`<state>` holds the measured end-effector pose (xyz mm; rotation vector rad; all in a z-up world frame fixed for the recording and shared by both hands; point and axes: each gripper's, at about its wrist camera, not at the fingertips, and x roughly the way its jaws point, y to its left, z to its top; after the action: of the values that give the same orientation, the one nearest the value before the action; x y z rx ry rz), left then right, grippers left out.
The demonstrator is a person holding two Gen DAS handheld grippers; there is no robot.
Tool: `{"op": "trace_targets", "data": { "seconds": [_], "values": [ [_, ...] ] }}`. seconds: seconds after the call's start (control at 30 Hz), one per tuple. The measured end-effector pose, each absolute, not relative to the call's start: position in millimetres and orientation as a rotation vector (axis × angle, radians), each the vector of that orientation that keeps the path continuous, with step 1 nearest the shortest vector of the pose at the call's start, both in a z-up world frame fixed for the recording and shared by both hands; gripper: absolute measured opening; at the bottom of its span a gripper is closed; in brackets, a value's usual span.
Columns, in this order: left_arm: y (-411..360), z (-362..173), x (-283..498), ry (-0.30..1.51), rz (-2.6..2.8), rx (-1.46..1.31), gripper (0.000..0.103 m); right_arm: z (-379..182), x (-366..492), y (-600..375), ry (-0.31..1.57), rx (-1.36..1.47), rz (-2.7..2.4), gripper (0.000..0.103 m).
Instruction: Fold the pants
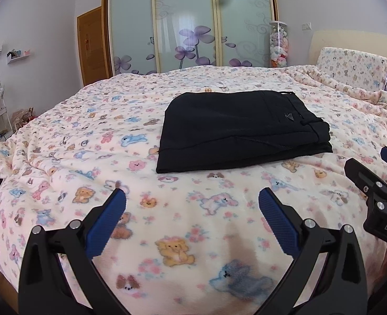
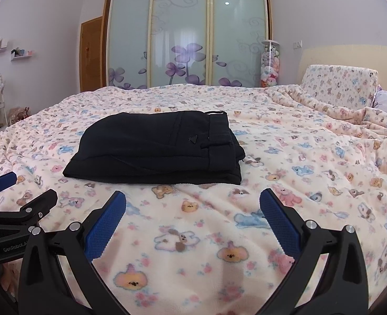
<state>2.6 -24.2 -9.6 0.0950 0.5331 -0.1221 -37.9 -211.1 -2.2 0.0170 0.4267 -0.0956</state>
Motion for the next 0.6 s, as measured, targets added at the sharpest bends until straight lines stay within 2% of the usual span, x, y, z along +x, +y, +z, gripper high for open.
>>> {"op": "trace_targets", "data": {
  "seconds": [0.6],
  "values": [
    [-24.8,-9.3,1.6,0.520,-0.147,0.118,0.101,-4.6,-37.5,-212.9,0.436,0.021,-0.097,0.102]
  ]
}}
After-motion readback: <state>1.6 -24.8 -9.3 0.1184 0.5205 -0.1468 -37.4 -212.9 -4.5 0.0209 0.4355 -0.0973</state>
